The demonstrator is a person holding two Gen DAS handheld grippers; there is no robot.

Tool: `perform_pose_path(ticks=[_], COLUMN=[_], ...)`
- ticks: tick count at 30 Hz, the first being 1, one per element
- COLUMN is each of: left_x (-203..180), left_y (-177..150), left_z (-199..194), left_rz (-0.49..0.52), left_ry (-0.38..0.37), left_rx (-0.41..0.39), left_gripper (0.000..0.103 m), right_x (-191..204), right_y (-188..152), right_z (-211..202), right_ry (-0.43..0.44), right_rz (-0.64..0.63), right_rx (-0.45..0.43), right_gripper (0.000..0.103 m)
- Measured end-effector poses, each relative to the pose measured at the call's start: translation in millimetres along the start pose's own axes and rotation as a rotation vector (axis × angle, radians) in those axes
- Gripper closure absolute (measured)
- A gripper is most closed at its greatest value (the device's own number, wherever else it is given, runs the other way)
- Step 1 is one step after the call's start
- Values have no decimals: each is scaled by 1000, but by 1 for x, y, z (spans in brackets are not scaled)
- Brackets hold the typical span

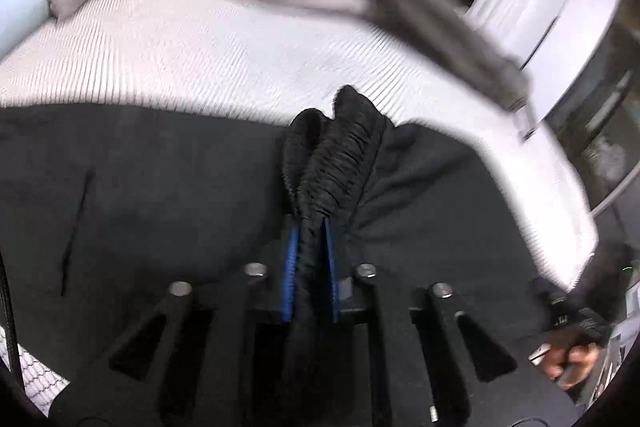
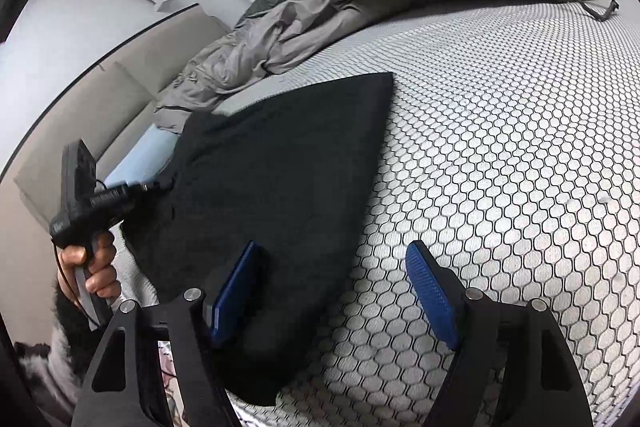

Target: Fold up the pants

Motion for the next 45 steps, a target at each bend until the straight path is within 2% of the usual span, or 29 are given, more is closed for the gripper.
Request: perform_pose_path(ticks=[1, 2, 4, 6, 9, 11, 13, 16, 21, 25, 26, 28, 31, 35, 36, 37, 39, 40, 42, 45], left_x=[10, 10, 8, 7, 5, 6, 2, 2, 1, 6, 7, 12, 19, 22, 22, 21, 21, 21, 21, 19], left_y=[-5, -6, -5, -9, -19, -28, -37, -52, -60, -57, -56, -55, -54, -58, -58, -58, -58, -58, -57, -56], left_z=[6, 8, 2, -6, -19, -27, -29, -36, -44, -56, -59, -65, -67, -69, -69, -68, -68, -67, -65, -64], left_rz=[-23, -31, -51, -55, -7, 18, 46, 89, 126, 114, 118, 123, 110, 124, 132, 136, 141, 140, 144, 150], left_ry=[18, 4, -21, -29, -11, 4, 9, 12, 6, -18, -15, -16, -16, -7, -2, 3, 14, 16, 22, 35], left_rx=[13, 1, -19, -13, -11, -10, -14, -22, -19, -16, -18, -21, -18, -13, -13, -12, -12, -12, -8, -1], left_gripper=[72, 72, 63, 56, 48, 48, 47, 44, 43, 42, 42, 41, 39, 39, 38, 38, 37, 37, 36, 36], right_x=[0, -2, -5, -5, 5, 12, 19, 19, 13, 15, 15, 18, 16, 17, 17, 17, 22, 26, 32, 33], right_y=[-2, -4, -10, -14, -24, -35, -42, -52, -68, -68, -67, -57, -49, -46, -46, -47, -43, -44, -48, -55], right_z=[0, -5, -18, -27, -36, -39, -34, -34, -37, -47, -51, -59, -62, -45, -40, -33, -24, -25, -29, -38], right_ry=[-6, -7, 13, 63, 155, 183, 165, 129, 29, 29, 32, 51, 45, 30, 36, 33, 22, 20, 19, 18], right_rz=[-4, -9, -6, 22, 58, 58, 55, 57, 47, 85, 96, 131, 156, 152, 151, 149, 127, 105, 58, 42], right_rx=[9, 13, 21, 44, 96, 118, 124, 118, 139, 95, 81, 45, 4, 12, 21, 36, 46, 41, 37, 16], right_gripper=[29, 29, 35, 40, 49, 59, 80, 92, 92, 91, 88, 70, 70, 70, 72, 79, 81, 88, 95, 98])
Point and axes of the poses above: each gripper's, at about its wrist camera, not at the fingertips, and z roughly the way its jaws point, x to its left, y to its top, the point moved 10 cm from there along z, roughly the way its jaws point, and after that the axes turned 12 degrees about -y, right-handed, at the moved point
